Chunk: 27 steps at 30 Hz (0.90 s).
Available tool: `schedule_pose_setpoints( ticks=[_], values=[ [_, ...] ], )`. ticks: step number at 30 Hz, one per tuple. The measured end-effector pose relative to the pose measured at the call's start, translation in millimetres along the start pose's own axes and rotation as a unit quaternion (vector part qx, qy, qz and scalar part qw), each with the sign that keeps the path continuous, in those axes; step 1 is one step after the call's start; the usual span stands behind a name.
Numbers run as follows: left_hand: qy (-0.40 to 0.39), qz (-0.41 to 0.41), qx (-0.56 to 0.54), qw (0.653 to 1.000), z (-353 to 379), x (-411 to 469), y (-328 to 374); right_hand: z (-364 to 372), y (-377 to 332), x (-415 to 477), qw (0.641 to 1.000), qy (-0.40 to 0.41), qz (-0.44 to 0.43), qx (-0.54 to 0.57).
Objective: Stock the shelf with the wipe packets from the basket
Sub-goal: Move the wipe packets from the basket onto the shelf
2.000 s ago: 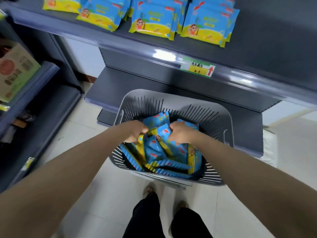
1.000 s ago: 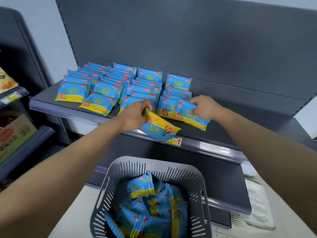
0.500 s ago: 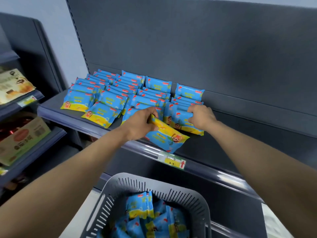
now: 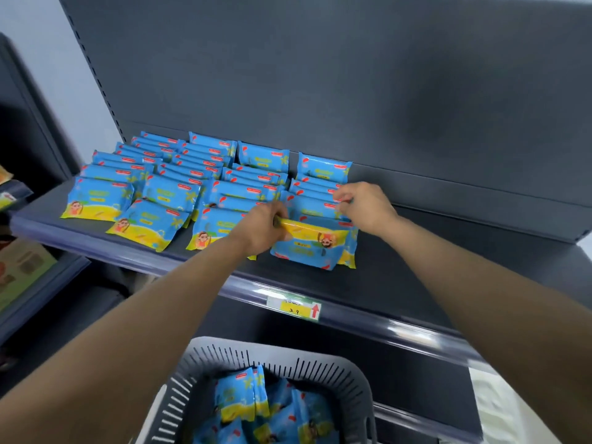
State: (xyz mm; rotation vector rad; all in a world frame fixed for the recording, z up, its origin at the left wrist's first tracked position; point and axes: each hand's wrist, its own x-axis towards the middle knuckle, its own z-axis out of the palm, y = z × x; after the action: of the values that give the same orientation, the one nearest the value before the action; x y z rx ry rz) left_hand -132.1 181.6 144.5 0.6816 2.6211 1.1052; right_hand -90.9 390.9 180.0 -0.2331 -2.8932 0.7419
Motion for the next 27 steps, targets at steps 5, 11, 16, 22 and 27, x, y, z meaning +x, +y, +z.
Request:
schedule_pose_setpoints(
  ticks=[5,11,16,22,27],
  values=[
    [0.026,0.016,0.203,0.979,13,10,12,-8,-5,-18,1.000,0.022,-0.018,-0.004],
    [0.069,0.077,0.302,0.948,14,-7,19,-13,-18,-45,0.993,0.051,-0.063,-0.089],
    [0.173,0.196,0.301,0.917,-4,-45,36,-17,-33,-73,0.961,0.126,-0.112,-0.218],
    [0.258,0.275,0.298,0.877,-33,-104,69,-38,-72,-114,0.934,0.217,-0.157,-0.234],
    [0.320,0.312,0.289,0.847,-59,-145,94,-56,-107,-151,0.914,0.287,-0.196,-0.207]
  ],
)
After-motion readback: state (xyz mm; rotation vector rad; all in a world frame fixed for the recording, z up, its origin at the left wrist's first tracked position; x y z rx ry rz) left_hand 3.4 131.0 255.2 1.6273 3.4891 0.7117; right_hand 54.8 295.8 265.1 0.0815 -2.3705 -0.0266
